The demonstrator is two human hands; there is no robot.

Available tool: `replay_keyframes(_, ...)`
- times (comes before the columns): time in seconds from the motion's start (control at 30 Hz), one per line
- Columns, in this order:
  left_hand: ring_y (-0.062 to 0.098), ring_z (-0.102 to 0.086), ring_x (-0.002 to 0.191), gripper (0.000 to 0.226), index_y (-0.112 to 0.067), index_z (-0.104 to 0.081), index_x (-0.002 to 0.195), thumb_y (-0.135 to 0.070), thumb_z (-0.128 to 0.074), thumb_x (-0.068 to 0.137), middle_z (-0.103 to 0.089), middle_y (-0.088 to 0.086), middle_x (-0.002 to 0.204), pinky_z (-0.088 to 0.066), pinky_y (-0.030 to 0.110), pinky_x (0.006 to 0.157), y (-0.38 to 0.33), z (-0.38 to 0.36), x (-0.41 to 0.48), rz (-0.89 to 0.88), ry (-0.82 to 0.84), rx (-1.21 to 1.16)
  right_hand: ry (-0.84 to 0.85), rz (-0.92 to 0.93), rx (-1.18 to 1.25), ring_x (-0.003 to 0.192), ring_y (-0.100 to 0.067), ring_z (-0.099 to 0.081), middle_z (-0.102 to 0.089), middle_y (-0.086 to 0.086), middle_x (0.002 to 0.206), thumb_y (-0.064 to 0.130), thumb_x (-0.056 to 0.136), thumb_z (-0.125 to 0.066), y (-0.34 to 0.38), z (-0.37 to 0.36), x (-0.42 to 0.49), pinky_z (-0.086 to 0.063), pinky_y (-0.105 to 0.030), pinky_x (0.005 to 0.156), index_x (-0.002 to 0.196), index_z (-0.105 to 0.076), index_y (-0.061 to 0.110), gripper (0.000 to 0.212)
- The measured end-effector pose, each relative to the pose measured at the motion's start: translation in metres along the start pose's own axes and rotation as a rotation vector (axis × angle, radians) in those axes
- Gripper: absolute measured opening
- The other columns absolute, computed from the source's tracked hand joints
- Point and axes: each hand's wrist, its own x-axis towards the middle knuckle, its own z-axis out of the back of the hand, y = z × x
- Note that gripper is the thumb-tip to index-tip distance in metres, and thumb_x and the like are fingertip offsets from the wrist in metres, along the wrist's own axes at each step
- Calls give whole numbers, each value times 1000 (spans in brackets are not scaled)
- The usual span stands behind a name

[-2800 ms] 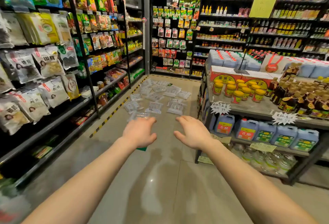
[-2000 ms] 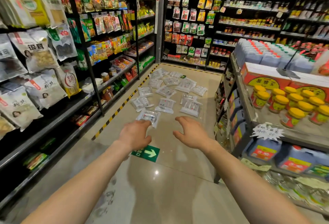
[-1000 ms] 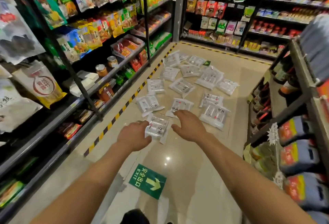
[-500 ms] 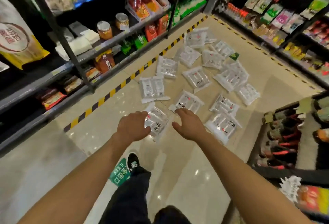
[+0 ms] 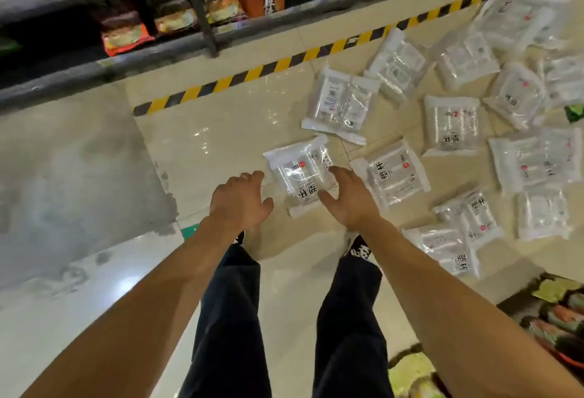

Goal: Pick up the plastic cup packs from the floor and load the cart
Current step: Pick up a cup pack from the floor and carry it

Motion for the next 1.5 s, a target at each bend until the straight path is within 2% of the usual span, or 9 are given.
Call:
replay_keyframes(0.2,29,-48,124,62,-22,-28,147,-47,-47,93,-47,7,141,-44,42,96,-15,-118,114,239,-22,-215,66,58,-93,142,-23,-29,-32,-5,155,43,93,-55,-122,-52,132,-28,-37,113,150,-29,18,68)
replay_keyframes(0.5,35,-51,122,68,-23,-13,152,-48,-42,96,-42,12,144,-46,46,89,5,-334,302,323,-79,-313,216,6,-89,144,-27,-26,-25,-7,158,40,95,-55,-299,-195,299,-27,-40,115,155,-12,18,77)
replay_keyframes(0.63,34,-51,123,72,-26,5,153,-49,-35,98,-42,11,146,-45,44,89,22,-397,347,366,-56,-316,126,-25,-18,147,-25,-20,-15,-5,162,47,94,-53,-339,-249,347,-22,-35,114,156,-2,22,84)
replay_keyframes(0.8,35,-51,125,80,-23,9,153,-47,-42,97,-47,17,143,-40,39,96,21,-432,370,360,-187,-662,-8,-60,164,142,-26,-28,-23,-7,158,45,92,-59,-353,-277,376,-27,-29,108,155,-1,24,88)
replay_keyframes(0.93,35,-45,129,80,-23,3,154,-42,-50,97,-45,19,143,-37,37,97,7,-413,370,385,-293,-764,-72,-56,285,142,-22,-28,-28,-5,156,47,91,-60,-345,-268,368,-22,-24,104,155,-11,24,84)
replay_keyframes(1.1,33,-35,136,83,-23,-1,155,-50,-43,89,-32,15,152,-31,33,102,-14,-319,332,301,-437,-744,-160,-64,441,144,-16,-26,-24,8,158,54,89,-59,-298,-203,328,-28,-39,115,153,-15,29,82)
replay_keyframes(1.3,31,-43,127,74,-30,-2,154,-44,-47,97,-39,13,145,-36,34,94,-57,-151,270,227,-563,-688,-290,-60,592,142,-20,-29,-30,-2,154,61,83,-58,-203,-58,261,-27,-33,112,153,-18,28,87)
replay_keyframes(1.4,27,-52,119,75,-36,-6,153,-57,-47,93,-48,10,136,-42,38,96,-79,-63,224,131,-603,-708,-318,-33,571,140,-23,-32,-31,-6,153,71,80,-55,-154,27,212,-28,-34,109,153,-15,27,94)
replay_keyframes(1.5,27,-55,118,73,-48,-6,150,-67,-42,89,-53,6,133,-48,49,95,-104,26,166,39,-633,-691,-368,22,546,141,-21,-29,-31,-3,155,63,87,-55,-108,113,156,-24,-27,104,154,-15,25,87)
